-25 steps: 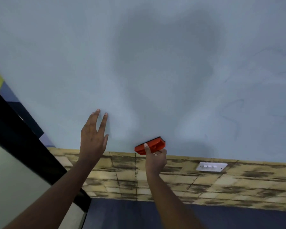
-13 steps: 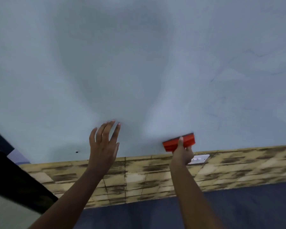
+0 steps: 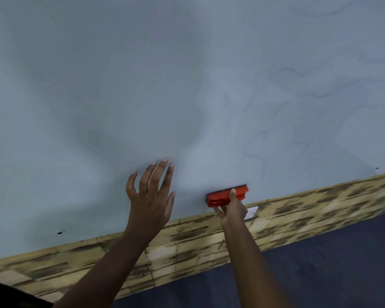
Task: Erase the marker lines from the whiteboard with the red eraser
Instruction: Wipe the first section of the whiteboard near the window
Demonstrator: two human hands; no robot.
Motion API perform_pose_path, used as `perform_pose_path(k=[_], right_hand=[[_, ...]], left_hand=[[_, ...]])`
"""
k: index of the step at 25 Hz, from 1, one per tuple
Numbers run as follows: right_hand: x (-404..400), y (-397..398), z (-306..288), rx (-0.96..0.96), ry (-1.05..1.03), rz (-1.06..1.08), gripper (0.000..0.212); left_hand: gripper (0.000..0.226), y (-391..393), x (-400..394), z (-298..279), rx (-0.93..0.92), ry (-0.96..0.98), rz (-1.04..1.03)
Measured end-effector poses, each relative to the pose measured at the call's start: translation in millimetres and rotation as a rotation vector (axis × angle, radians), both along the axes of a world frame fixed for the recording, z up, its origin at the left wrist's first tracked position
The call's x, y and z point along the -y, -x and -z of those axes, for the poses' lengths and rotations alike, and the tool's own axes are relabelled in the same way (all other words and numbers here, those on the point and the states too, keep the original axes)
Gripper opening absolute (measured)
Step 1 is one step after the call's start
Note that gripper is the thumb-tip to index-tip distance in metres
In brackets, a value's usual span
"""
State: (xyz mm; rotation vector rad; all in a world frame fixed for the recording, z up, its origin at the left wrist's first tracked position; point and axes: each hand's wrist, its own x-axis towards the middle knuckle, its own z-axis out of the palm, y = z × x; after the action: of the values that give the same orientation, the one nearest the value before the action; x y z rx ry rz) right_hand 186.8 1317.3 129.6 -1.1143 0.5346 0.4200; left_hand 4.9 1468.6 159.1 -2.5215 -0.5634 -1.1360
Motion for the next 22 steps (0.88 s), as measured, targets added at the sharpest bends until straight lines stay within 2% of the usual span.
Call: perform_pose_path(k=[4,8,12,16,18,20,22], right_hand=[[35.3,-42.9,34.9,-0.261,-0.168,-0.026,0.052],[58.1,-83.6,43.9,-0.248,-0.128,-0.021,0.052],[83.7,-131.5,27.3,-0.018,0.175,0.124,0.044],[90.0,-120.2,6.1,0.358,0.323,0.15,0.036],[85.2,-102.2,-9.2,0.505,0.33,0.16,0.032],[75.9,-85.1,-22.5,0.638,0.244,0.141,0.045],[63.6,-69.7,-25.4,0.826,0.26,0.051,0.052]], left_hand=[[0.072,-24.6,22.8,10.4,0.01,0.022,-0.032],[0.071,-58.0,48.3,3.5,0.072,0.059,-0.053],[0.066,-75.9,66.6,-0.5,0.127,0.138,-0.096],[0.067,-84.5,80.4,-3.2,0.151,0.244,-0.125],[0.068,-86.1,86.1,-5.2,0.124,0.269,-0.115],[0.067,-87.7,92.6,-4.0,0.101,0.27,-0.112],[0.066,-89.3,94.8,-4.4,0.087,0.257,-0.104]])
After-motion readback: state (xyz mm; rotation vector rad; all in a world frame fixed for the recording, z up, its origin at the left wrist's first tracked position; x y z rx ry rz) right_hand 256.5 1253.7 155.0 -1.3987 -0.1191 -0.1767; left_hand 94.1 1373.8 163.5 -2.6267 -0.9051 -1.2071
